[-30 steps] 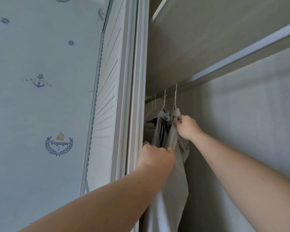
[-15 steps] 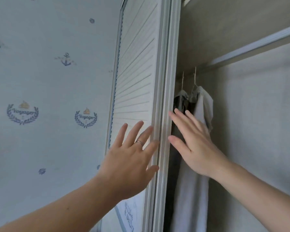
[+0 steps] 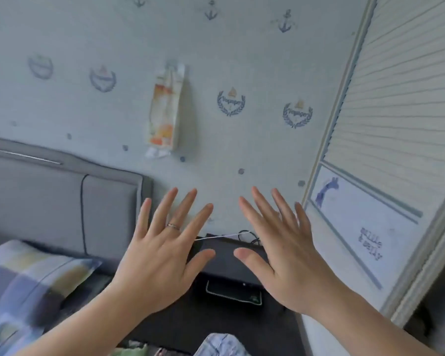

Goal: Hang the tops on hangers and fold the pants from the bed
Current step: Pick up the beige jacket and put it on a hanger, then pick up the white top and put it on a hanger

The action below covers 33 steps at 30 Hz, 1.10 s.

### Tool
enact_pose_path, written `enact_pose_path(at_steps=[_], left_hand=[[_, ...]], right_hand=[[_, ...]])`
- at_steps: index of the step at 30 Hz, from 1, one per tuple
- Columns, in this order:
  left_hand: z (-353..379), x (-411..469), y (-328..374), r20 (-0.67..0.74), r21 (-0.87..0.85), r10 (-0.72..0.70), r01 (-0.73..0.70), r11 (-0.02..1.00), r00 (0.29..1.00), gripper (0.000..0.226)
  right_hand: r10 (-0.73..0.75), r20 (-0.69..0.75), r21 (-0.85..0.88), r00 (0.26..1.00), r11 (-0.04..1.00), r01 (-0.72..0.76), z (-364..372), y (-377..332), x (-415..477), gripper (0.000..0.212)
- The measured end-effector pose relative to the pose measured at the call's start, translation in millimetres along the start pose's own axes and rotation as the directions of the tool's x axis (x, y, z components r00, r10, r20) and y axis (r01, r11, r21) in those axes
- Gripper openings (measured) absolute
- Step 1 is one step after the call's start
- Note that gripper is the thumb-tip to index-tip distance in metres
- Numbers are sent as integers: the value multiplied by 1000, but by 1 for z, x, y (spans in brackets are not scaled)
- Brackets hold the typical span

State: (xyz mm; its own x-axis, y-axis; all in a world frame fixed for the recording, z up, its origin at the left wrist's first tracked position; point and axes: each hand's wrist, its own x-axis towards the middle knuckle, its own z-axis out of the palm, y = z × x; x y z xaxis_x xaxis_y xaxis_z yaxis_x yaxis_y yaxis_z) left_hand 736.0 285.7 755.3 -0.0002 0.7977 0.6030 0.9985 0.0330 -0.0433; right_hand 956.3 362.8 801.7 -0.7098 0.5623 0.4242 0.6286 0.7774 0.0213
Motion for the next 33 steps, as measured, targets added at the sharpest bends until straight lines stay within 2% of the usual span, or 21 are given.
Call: enact_pose_path(at_steps=[4,7,12,16,22,28,31,33], left_hand=[[-6,-96,-77,114,80,-240,231,970,964,72],[-13,-172,-123,168,134,-441,423,896,882,75],[-22,-289,-175,201,232,-724,686,690,660,82],[-19,-367,-198,163,260,-866,826,500,473,84],[-21,-447,-235,134,308,-972,924,227,194,79],[-16,-492,-293,158,326,-987,943,72,21,88],[-14,-506,-328,173,323,-984,946,8,-51,87],[-12,-519,-351,165,323,-981,945,-47,-105,83]], right_hand=[[-146,81,151,986,980,133,70,-93,20,74],[-259,136,300,956,931,209,118,-164,30,73],[-418,210,438,884,848,298,182,-268,44,77],[-534,253,538,807,771,341,224,-345,56,78],[-686,298,626,663,665,407,288,-447,75,75],[-756,360,646,547,625,439,348,-530,113,80],[-782,403,657,476,609,444,375,-566,135,83],[-798,422,660,431,596,458,394,-592,149,77]])
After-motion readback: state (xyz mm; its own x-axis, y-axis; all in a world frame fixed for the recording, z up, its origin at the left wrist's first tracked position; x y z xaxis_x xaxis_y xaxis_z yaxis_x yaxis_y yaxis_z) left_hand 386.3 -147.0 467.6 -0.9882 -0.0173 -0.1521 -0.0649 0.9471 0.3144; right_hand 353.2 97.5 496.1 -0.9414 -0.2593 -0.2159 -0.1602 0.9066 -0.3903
